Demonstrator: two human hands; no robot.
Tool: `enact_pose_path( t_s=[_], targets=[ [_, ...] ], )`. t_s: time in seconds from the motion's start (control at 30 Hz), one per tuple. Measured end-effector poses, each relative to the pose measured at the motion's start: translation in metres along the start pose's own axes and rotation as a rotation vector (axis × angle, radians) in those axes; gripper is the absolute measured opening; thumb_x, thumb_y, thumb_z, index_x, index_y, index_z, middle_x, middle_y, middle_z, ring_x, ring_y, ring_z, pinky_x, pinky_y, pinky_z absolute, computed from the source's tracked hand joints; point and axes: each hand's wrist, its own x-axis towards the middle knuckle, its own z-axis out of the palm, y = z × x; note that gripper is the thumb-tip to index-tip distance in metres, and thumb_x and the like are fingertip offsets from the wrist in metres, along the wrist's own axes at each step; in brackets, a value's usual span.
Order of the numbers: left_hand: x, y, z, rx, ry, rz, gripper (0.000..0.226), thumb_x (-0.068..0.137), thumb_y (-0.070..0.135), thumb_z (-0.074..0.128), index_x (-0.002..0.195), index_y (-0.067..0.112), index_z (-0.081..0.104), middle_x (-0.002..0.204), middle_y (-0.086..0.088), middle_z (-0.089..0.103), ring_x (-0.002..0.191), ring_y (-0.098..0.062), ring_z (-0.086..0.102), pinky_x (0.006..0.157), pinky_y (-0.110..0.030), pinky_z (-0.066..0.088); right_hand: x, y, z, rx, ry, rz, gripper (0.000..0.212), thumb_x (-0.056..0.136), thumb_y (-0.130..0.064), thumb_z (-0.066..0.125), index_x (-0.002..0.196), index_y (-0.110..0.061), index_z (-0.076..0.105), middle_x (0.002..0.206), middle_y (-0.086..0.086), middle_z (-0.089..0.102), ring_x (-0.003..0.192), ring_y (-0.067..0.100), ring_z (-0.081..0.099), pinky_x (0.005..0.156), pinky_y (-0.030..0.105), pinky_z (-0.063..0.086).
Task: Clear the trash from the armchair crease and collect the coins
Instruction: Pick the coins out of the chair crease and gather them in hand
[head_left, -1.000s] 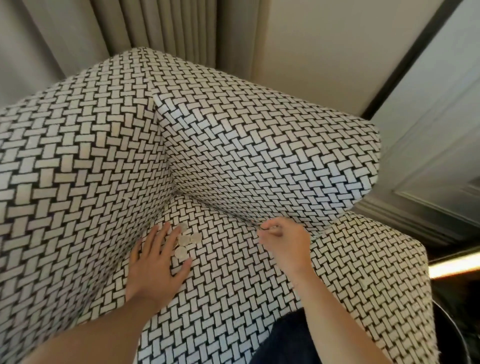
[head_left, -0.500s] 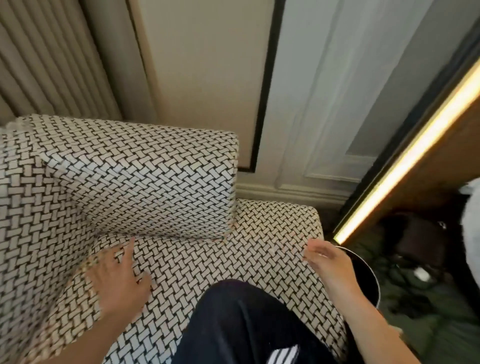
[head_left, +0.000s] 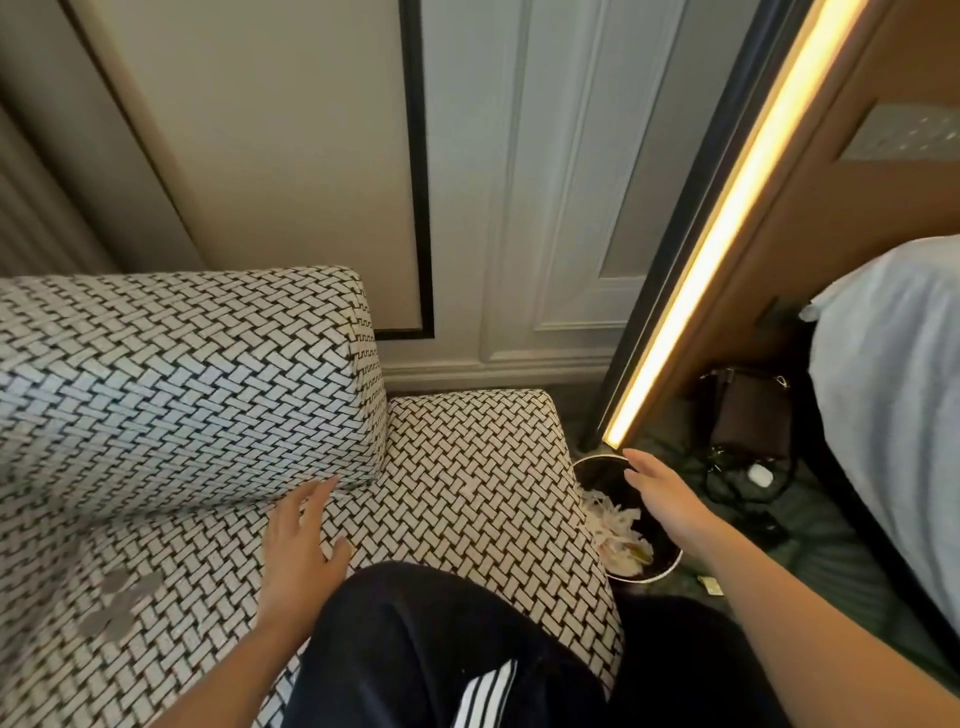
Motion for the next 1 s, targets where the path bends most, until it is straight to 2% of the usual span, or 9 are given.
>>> enact_pose_path(
  t_s=[0.13, 0.33, 0.43, 0.57, 0.63, 0.73, 0.83, 0.93, 1.0],
  targets=[
    [-0.009, -0.023, -0.011, -0.011, 0.035, 0.013, 0.061, 0.078, 0.005, 0.066, 0.134, 0.017, 0.045, 0.134, -0.004, 0.044, 0.126, -0.022, 0.035, 0.109, -0.047, 0.029, -0.008, -0.016, 0.014, -0.1, -0.041, -0.07, 0.039, 0.1, -0.026, 0.04, 0.139, -0.021, 0.042, 0.143, 0.003, 0.044, 0.129, 0.021, 0.043, 0.103, 0.036, 0.036],
    [-0.034, -0.076, -0.044, 0.102, 0.015, -0.045, 0.066, 0.079, 0.013, 0.069, 0.138, 0.012, 0.04, 0.14, -0.009, 0.04, 0.131, -0.025, 0.032, 0.11, -0.05, 0.029, -0.032, -0.071, 0.067, -0.236, -0.175, -0.217, 0.033, 0.095, -0.03, 0.05, 0.128, -0.023, 0.051, 0.111, -0.005, 0.06, 0.094, 0.007, 0.058, 0.073, 0.02, 0.045],
    [-0.05, -0.107, -0.064, 0.194, 0.018, -0.076, 0.075, 0.079, 0.032, 0.069, 0.142, 0.018, 0.031, 0.145, -0.006, 0.034, 0.136, -0.022, 0.026, 0.114, -0.047, 0.021, -0.049, -0.1, 0.108, -0.325, -0.242, -0.355, 0.029, 0.097, -0.033, 0.046, 0.124, -0.024, 0.054, 0.106, -0.008, 0.064, 0.09, 0.002, 0.061, 0.073, 0.028, 0.052],
    [-0.082, -0.171, -0.092, 0.363, 0.04, -0.265, 0.096, 0.073, 0.074, 0.049, 0.147, 0.024, 0.014, 0.153, -0.004, 0.02, 0.142, -0.022, 0.013, 0.116, -0.045, -0.003, -0.073, -0.14, 0.183, -0.481, -0.399, -0.542, 0.03, 0.097, -0.033, 0.045, 0.123, -0.024, 0.057, 0.109, -0.009, 0.063, 0.091, 0.002, 0.059, 0.064, 0.012, 0.04],
    [-0.092, -0.184, -0.093, 0.4, -0.021, -0.322, 0.113, 0.065, 0.088, 0.029, 0.148, 0.023, -0.011, 0.157, -0.004, 0.0, 0.143, -0.02, -0.005, 0.112, -0.04, -0.019, -0.084, -0.148, 0.2, -0.541, -0.45, -0.594, 0.03, 0.097, -0.032, 0.045, 0.124, -0.023, 0.058, 0.12, -0.006, 0.061, 0.09, 0.002, 0.056, 0.067, 0.01, 0.038],
    [-0.097, -0.195, -0.088, 0.455, -0.063, -0.317, 0.112, 0.063, 0.091, 0.006, 0.142, 0.018, -0.027, 0.154, -0.003, -0.021, 0.14, -0.017, -0.018, 0.114, -0.04, -0.012, -0.095, -0.156, 0.233, -0.61, -0.546, -0.632, 0.03, 0.097, -0.03, 0.046, 0.123, -0.021, 0.057, 0.121, 0.002, 0.063, 0.086, 0.019, 0.067, 0.079, 0.026, 0.055],
    [-0.099, -0.202, -0.081, 0.467, -0.062, -0.296, 0.106, 0.068, 0.089, 0.003, 0.146, 0.019, -0.017, 0.155, 0.0, -0.018, 0.142, -0.015, -0.015, 0.115, -0.04, -0.007, -0.098, -0.163, 0.275, -0.682, -0.629, -0.655, 0.033, 0.097, -0.028, 0.046, 0.129, -0.022, 0.053, 0.131, -0.001, 0.057, 0.095, 0.022, 0.067, 0.086, 0.032, 0.055],
    [-0.1, -0.204, -0.079, 0.438, -0.036, -0.304, 0.1, 0.073, 0.087, 0.009, 0.149, 0.023, -0.007, 0.156, 0.004, -0.011, 0.143, -0.012, -0.01, 0.115, -0.039, -0.002, -0.084, -0.159, 0.313, -0.813, -0.551, -0.677, 0.039, 0.096, -0.024, 0.047, 0.135, -0.022, 0.046, 0.133, 0.002, 0.052, 0.056, -0.002, 0.049, 0.053, 0.014, 0.044],
    [-0.102, -0.206, -0.078, 0.436, -0.03, -0.309, 0.097, 0.075, 0.085, 0.011, 0.149, 0.024, -0.001, 0.157, 0.004, -0.005, 0.143, -0.012, -0.007, 0.115, -0.038, -0.006, -0.073, -0.152, 0.334, -0.976, -0.429, -0.618, 0.044, 0.095, -0.026, 0.047, 0.139, -0.025, 0.041, 0.135, 0.009, 0.048, 0.078, 0.015, 0.06, 0.073, 0.033, 0.056]
  ],
)
